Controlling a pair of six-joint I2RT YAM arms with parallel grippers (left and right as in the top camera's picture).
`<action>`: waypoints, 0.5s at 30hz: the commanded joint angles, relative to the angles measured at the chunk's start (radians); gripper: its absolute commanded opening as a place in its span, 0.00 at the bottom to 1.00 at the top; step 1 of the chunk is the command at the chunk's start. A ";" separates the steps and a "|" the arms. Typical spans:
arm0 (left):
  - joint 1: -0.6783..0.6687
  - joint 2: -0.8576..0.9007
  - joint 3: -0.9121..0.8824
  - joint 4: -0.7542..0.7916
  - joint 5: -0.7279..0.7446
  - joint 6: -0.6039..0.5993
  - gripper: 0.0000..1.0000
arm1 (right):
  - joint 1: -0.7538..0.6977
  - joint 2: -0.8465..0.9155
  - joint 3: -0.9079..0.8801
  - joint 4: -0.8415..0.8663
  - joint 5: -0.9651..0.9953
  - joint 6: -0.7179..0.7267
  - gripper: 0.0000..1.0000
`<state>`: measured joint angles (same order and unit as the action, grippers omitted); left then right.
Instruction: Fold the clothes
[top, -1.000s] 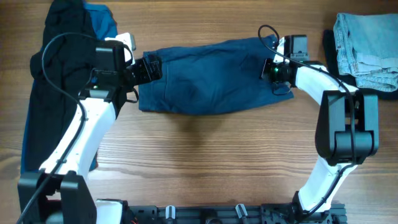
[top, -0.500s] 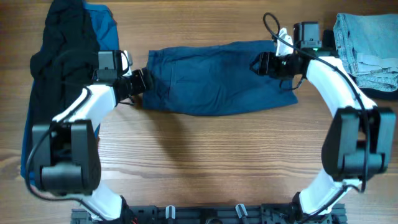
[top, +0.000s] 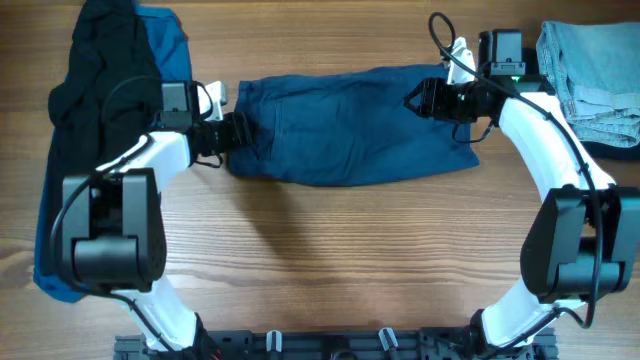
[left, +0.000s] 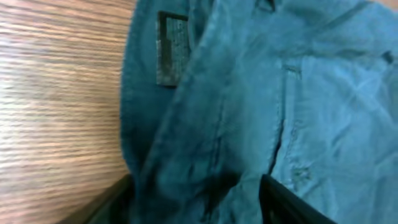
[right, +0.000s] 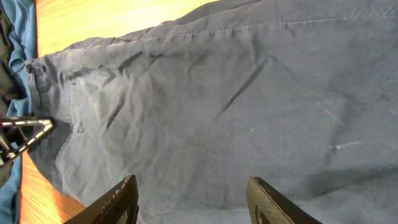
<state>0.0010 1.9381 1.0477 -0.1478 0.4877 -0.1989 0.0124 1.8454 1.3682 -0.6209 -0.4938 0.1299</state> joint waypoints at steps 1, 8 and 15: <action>-0.036 0.056 -0.018 0.014 0.055 0.003 0.56 | 0.009 -0.026 0.019 0.003 -0.023 0.001 0.56; -0.084 0.056 -0.018 0.055 0.066 -0.026 0.17 | 0.009 -0.026 0.019 0.003 -0.022 0.000 0.56; -0.039 0.010 -0.015 0.041 0.117 -0.075 0.04 | 0.010 -0.016 0.019 0.017 0.049 -0.003 0.48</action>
<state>-0.0689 1.9732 1.0405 -0.0963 0.5526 -0.2523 0.0124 1.8454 1.3682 -0.6182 -0.4736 0.1299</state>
